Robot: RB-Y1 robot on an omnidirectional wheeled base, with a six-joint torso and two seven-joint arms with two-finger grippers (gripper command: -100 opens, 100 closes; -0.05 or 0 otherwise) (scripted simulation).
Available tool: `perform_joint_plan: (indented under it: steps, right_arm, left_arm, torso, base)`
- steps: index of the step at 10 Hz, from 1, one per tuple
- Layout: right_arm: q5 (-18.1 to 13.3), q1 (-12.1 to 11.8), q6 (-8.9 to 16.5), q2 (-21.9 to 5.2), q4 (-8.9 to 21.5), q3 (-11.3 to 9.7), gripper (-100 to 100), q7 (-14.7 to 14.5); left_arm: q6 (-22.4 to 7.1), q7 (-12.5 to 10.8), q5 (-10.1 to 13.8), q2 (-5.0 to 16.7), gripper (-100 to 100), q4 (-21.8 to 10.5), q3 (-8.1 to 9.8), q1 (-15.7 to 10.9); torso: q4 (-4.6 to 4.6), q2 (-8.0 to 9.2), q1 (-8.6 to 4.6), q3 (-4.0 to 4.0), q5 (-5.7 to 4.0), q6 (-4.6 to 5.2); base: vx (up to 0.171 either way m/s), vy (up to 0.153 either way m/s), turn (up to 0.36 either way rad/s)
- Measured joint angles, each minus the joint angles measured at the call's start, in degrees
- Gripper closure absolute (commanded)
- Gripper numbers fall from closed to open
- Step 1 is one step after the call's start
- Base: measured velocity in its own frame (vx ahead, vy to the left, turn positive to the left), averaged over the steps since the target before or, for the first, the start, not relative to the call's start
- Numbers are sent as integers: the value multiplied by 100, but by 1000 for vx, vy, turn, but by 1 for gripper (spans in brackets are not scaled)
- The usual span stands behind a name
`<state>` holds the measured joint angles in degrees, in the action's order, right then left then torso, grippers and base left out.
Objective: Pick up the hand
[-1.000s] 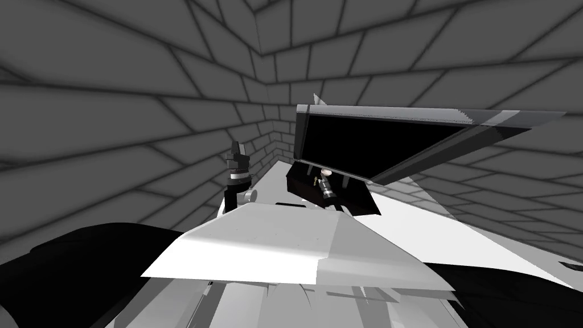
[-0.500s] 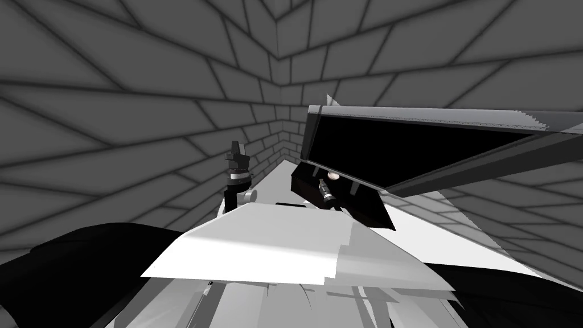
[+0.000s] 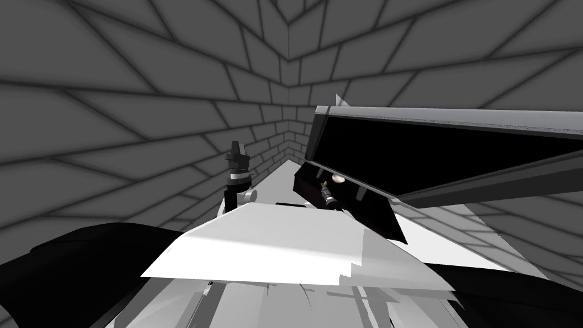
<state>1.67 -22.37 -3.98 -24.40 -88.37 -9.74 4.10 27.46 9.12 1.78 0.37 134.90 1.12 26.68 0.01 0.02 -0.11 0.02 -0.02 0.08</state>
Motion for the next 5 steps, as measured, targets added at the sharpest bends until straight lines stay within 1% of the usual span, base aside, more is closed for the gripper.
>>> perform_joint_plan:
  steps: [1,2,3,4,5]
  right_arm:
    - [20,66,35,-65,210,-10,-100,-23]
    - [48,53,208,-172,311,-15,-100,-75]
    - [64,114,251,-214,563,-25,-100,-108]
    - [43,31,329,-213,690,-5,-100,-189]
    - [52,60,400,-243,811,-9,-100,-233]
  left_arm:
    - [0,0,0,0,0,0,-1,-1]
    - [0,0,0,0,0,0,-1,-2]
    - [0,0,0,0,0,0,0,0]
    - [0,0,0,0,0,0,0,-1]
    - [0,0,0,0,0,0,0,0]
  torso:
    - [0,-2,2,-1,0,-6]
    - [0,-1,2,0,1,-8]
    - [-1,-1,-3,-1,-1,1]
    - [0,0,-1,0,0,-2]
    - [0,-2,-2,-1,0,-1]
  base:
    - [-13,8,495]
    - [-9,-7,150]
    - [-5,-2,208]
    - [-2,-5,138]
    - [0,0,308]
